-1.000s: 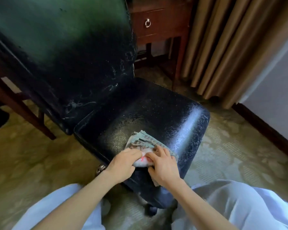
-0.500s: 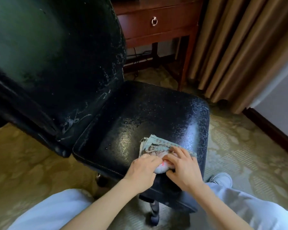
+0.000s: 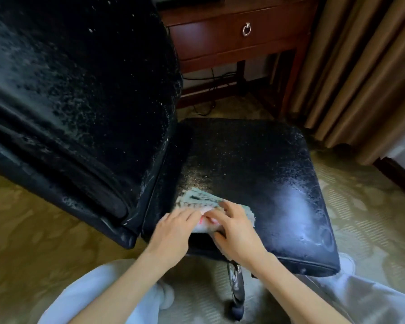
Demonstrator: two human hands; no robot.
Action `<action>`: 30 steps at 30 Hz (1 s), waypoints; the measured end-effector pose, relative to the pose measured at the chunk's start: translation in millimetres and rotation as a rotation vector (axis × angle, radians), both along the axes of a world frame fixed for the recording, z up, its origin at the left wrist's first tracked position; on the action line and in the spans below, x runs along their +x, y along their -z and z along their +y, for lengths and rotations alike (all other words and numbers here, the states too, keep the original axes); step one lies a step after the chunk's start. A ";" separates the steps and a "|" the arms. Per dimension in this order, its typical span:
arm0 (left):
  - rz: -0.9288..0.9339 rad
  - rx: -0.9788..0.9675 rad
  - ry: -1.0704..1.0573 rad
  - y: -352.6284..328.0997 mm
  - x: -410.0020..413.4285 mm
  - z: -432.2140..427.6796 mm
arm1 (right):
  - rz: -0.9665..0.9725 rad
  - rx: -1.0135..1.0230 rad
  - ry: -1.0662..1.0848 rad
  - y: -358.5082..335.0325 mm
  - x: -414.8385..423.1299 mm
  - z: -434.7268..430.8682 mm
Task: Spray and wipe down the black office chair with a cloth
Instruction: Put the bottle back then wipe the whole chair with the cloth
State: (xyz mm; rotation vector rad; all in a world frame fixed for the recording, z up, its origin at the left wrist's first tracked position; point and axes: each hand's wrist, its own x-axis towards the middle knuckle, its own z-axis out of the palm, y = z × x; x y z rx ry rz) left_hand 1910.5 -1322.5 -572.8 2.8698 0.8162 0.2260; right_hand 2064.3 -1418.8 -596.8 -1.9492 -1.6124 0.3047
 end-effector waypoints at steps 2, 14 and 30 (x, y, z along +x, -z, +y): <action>0.066 0.002 -0.085 7.9 -28.9 5.6 | -0.100 -0.053 -0.052 5.3 -24.0 16.9; 0.184 -0.135 -0.353 16.5 -36.2 9.0 | -0.302 -0.178 -0.077 19.0 -37.9 45.2; 0.013 -0.099 -0.551 32.7 89.0 135.7 | -0.330 -0.116 0.019 22.9 53.2 179.1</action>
